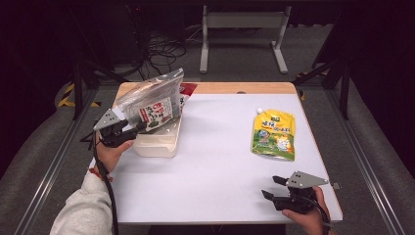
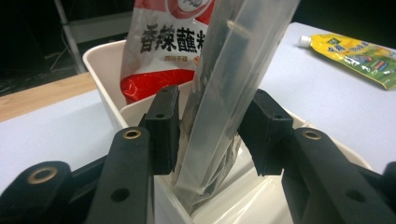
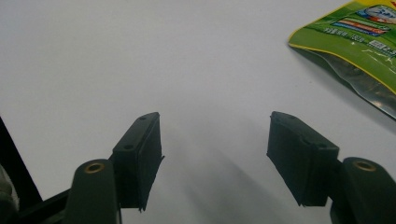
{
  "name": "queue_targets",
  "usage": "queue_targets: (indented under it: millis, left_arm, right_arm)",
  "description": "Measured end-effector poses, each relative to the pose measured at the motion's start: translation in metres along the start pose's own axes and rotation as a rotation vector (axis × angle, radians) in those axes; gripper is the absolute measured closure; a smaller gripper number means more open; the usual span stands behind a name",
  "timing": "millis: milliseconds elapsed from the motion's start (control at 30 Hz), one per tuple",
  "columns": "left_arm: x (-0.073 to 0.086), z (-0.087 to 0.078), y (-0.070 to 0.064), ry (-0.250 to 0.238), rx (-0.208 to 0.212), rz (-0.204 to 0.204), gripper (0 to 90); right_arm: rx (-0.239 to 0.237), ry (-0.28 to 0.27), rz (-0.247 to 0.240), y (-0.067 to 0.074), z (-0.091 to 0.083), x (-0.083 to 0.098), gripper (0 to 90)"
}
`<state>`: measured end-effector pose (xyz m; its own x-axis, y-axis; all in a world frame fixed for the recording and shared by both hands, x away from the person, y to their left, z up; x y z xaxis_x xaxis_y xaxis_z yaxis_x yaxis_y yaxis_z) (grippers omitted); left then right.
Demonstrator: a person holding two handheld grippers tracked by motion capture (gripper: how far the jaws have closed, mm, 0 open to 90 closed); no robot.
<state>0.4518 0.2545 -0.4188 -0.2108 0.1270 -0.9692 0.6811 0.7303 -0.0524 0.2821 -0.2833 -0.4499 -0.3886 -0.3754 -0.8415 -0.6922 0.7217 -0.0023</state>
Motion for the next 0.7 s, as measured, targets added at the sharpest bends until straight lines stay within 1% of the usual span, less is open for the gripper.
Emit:
queue_targets:
  millis: [67, 200, 267, 300, 333, 367, 400, 433, 467, 500, 533, 567, 633, 700]
  left_arm:
    - [-0.001, -0.002, -0.001, -0.006, -0.012, 0.000, 53.8]
    - [-0.001, -0.005, -0.004, 0.012, -0.033, 0.007, 46.9]
    - [0.000, -0.008, -0.008, 0.044, -0.087, 0.024, 41.9]
    - [0.000, -0.008, -0.008, 0.044, -0.087, 0.024, 39.0]
    - [-0.001, -0.012, -0.010, 0.057, -0.099, 0.037, 39.0]
    - [-0.002, -0.014, -0.012, 0.053, -0.092, 0.036, 36.5]
    - [-0.003, -0.017, -0.015, 0.045, -0.095, 0.040, 35.8]
    - [-0.004, -0.021, -0.018, 0.033, -0.109, 0.048, 34.0]
    - [-0.004, -0.024, -0.019, 0.037, -0.111, 0.050, 28.7]
    - [-0.003, -0.028, -0.024, 0.041, -0.115, 0.065, 27.0]
    - [-0.003, -0.028, -0.024, 0.041, -0.115, 0.065, 24.7]
    - [-0.001, -0.032, -0.029, 0.063, -0.124, 0.076, 22.7]
    - [0.000, -0.035, -0.034, 0.088, -0.140, 0.096, 19.5]
    - [0.003, -0.040, -0.039, 0.094, -0.128, 0.100, 18.4]
  right_arm:
    - [0.001, -0.004, 0.002, -0.001, -0.001, -0.001, 34.8]
    - [-0.003, -0.022, 0.012, -0.004, -0.001, -0.003, 34.9]
    - [0.003, -0.029, 0.009, -0.006, -0.002, -0.006, 35.0]
    - [0.003, -0.029, 0.009, -0.006, -0.002, -0.006, 35.0]
    - [0.005, -0.032, 0.010, -0.006, -0.003, -0.008, 34.9]
    - [0.003, -0.043, 0.010, -0.007, -0.006, -0.011, 34.8]
    - [0.002, -0.046, 0.011, -0.008, -0.008, -0.013, 34.7]
    - [0.009, -0.047, 0.010, -0.009, -0.009, -0.014, 34.7]
    - [0.018, -0.057, 0.017, -0.013, -0.011, -0.015, 34.7]
    - [0.024, -0.058, 0.018, -0.014, -0.012, -0.015, 34.7]
    - [0.024, -0.058, 0.018, -0.014, -0.012, -0.015, 34.7]
    - [0.035, -0.065, 0.024, -0.019, -0.013, -0.017, 34.7]
    - [0.055, -0.077, 0.026, -0.023, -0.015, -0.019, 34.7]
    - [0.069, -0.088, 0.035, -0.029, -0.016, -0.022, 34.7]
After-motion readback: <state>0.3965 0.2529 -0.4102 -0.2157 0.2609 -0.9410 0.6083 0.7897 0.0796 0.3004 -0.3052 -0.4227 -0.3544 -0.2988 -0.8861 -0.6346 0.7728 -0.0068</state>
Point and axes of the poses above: each handheld gripper's, and its own axes: z roughly forward along the jaws, x roughly out of its underside, y roughly to its left, the point moved 1 cm from there along z, roughly forward along the jaws, and after that the axes turned 5 degrees about -y, right-handed, at the moved point
